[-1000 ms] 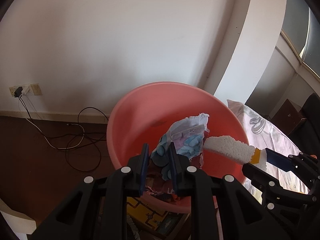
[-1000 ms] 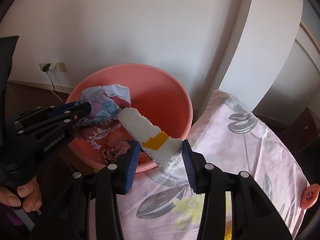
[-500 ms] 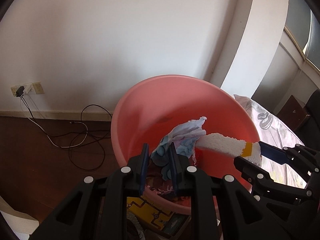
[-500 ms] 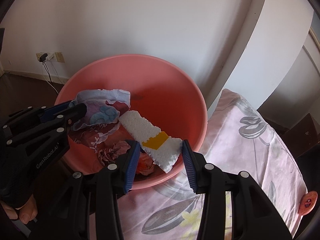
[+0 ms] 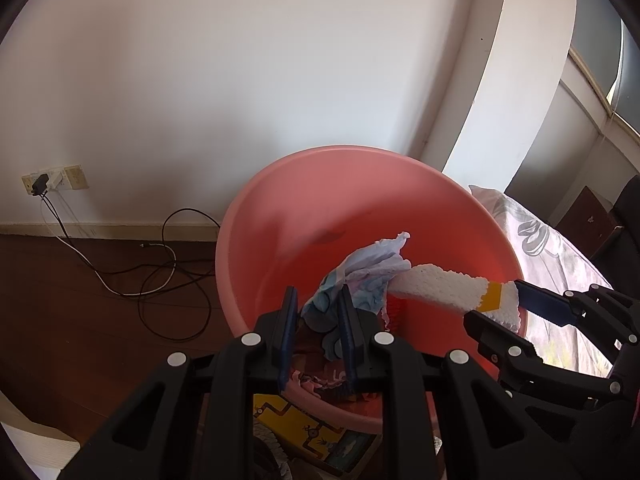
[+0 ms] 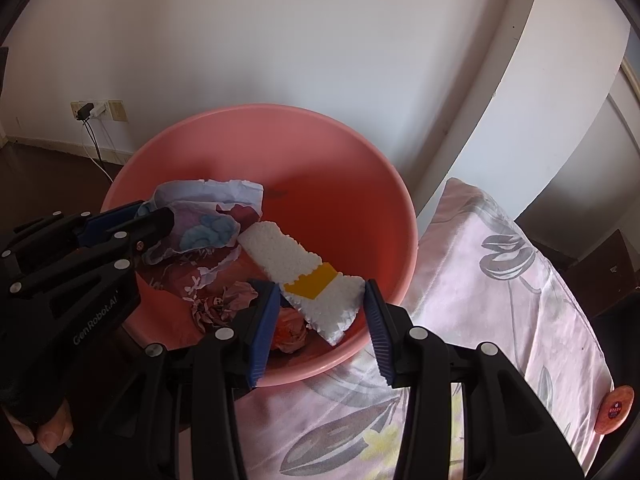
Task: Collect trash
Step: 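Carry the foil wrapper and white foam strip over the pink basin with both tools, then open both tools to drop the wrapper and foam strip into the basin, then move both open tools back over the table toward the yellow foam nets, then grasp one yellow foam net with the left tool while the right tool grasps the other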
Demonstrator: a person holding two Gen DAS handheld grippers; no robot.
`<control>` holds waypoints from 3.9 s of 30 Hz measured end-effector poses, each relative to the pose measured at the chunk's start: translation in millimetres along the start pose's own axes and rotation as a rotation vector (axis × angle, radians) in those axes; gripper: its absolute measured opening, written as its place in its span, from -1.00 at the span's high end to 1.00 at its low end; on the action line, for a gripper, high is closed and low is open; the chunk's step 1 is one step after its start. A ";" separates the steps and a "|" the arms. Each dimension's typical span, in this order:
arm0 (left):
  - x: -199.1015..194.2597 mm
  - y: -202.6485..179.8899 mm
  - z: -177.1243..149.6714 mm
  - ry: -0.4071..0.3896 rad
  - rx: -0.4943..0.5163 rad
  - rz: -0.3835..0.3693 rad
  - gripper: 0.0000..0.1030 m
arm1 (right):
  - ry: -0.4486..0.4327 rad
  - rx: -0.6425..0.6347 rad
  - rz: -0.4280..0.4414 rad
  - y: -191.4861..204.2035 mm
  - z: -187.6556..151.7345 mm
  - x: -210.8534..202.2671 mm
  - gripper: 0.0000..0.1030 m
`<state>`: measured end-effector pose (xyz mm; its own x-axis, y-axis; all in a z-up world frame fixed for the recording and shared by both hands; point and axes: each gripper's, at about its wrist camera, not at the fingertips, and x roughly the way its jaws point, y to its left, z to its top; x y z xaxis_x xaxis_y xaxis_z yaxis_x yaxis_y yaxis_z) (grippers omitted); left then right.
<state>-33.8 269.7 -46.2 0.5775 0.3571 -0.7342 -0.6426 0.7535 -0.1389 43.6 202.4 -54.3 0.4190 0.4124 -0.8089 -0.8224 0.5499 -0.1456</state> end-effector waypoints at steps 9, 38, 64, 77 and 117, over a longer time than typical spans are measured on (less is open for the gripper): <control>0.5 -0.8 -0.2 -0.003 0.001 0.004 0.60 | 0.003 -0.004 -0.001 1.9 0.9 2.3 0.15; -42.5 -1.5 7.8 -0.072 -0.007 -0.029 0.09 | -0.067 0.056 0.140 -14.3 2.0 -20.1 0.14; -67.4 -26.6 -7.8 -0.072 0.052 -0.055 0.09 | -0.117 0.143 0.179 -34.8 -30.1 -57.9 0.12; -88.7 -70.4 -36.3 -0.079 0.129 -0.138 0.09 | -0.175 0.225 0.131 -62.4 -86.3 -105.2 0.12; -51.8 -258.5 -121.7 0.185 0.569 -0.349 -0.05 | -0.060 0.669 -0.117 -237.8 -257.6 -118.3 0.12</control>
<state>41.1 -10.8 -53.1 0.5744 -0.0208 -0.8183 -0.0419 0.9976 -0.0547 90.5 -164.2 -70.7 0.5273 0.3519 -0.7734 -0.3636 0.9161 0.1689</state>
